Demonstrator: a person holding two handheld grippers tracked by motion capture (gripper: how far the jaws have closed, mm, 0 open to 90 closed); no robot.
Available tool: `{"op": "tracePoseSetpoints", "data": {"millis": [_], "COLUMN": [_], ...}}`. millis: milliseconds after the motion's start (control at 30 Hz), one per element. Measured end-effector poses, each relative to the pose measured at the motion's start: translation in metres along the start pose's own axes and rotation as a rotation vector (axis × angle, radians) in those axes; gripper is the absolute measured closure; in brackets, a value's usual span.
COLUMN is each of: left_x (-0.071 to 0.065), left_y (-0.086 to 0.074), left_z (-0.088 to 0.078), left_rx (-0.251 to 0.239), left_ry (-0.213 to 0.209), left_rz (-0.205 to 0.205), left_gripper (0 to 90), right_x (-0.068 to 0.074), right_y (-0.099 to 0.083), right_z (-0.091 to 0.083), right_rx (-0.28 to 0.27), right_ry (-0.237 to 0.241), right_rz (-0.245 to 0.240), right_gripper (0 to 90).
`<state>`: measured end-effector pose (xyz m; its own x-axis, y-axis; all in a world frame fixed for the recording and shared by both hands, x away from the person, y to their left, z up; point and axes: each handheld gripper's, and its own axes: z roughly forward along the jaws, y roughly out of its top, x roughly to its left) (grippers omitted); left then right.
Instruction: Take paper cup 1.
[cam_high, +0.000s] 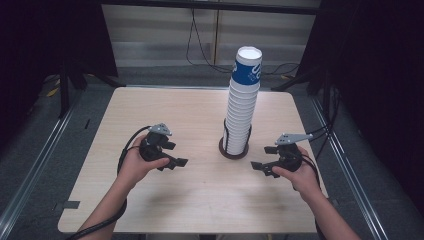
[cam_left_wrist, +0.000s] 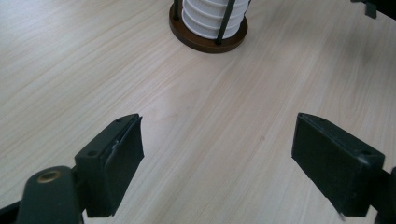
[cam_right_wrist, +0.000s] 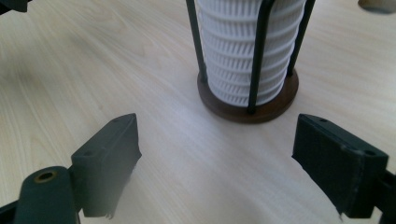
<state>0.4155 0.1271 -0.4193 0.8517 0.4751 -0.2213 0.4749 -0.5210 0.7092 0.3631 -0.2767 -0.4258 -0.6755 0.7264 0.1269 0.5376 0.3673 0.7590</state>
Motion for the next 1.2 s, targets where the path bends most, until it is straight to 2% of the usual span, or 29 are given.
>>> {"op": "tracePoseSetpoints", "data": {"millis": [133, 267, 367, 567, 767, 1100, 1200], "left_x": [-0.001, -0.002, -0.003, -0.005, -0.006, -0.009, -0.010], "left_y": [0.013, 0.027, 0.038, 0.058, 0.076, 0.107, 0.116], "left_z": [-0.003, -0.007, -0.010, -0.012, -0.012, -0.013, -0.014], "left_rx": [0.011, 0.009, 0.001, 0.002, 0.009, 0.011, 0.006], "left_ry": [-0.001, -0.001, 0.002, 0.013, 0.003, 0.006, 0.007], "left_rz": [0.002, 0.009, 0.022, 0.036, 0.052, 0.073, 0.077], "left_gripper": [16.5, 16.5, 16.5, 16.5, 16.5, 16.4, 16.3], "right_x": [0.001, 0.002, 0.002, 0.001, 0.002, -0.003, -0.003], "right_y": [0.015, 0.026, 0.035, 0.056, 0.074, 0.093, 0.099], "right_z": [-0.003, -0.004, -0.005, -0.009, -0.011, -0.018, -0.021], "right_rx": [0.008, -0.023, -0.058, -0.068, -0.078, -0.130, -0.133], "right_ry": [-0.005, 0.018, 0.021, 0.001, -0.007, -0.004, -0.008], "right_rz": [-0.029, -0.007, -0.010, -0.041, -0.055, -0.033, -0.046], "right_gripper": [14.0, 14.0, 14.0, 14.0, 13.9, 13.5, 13.3]}}
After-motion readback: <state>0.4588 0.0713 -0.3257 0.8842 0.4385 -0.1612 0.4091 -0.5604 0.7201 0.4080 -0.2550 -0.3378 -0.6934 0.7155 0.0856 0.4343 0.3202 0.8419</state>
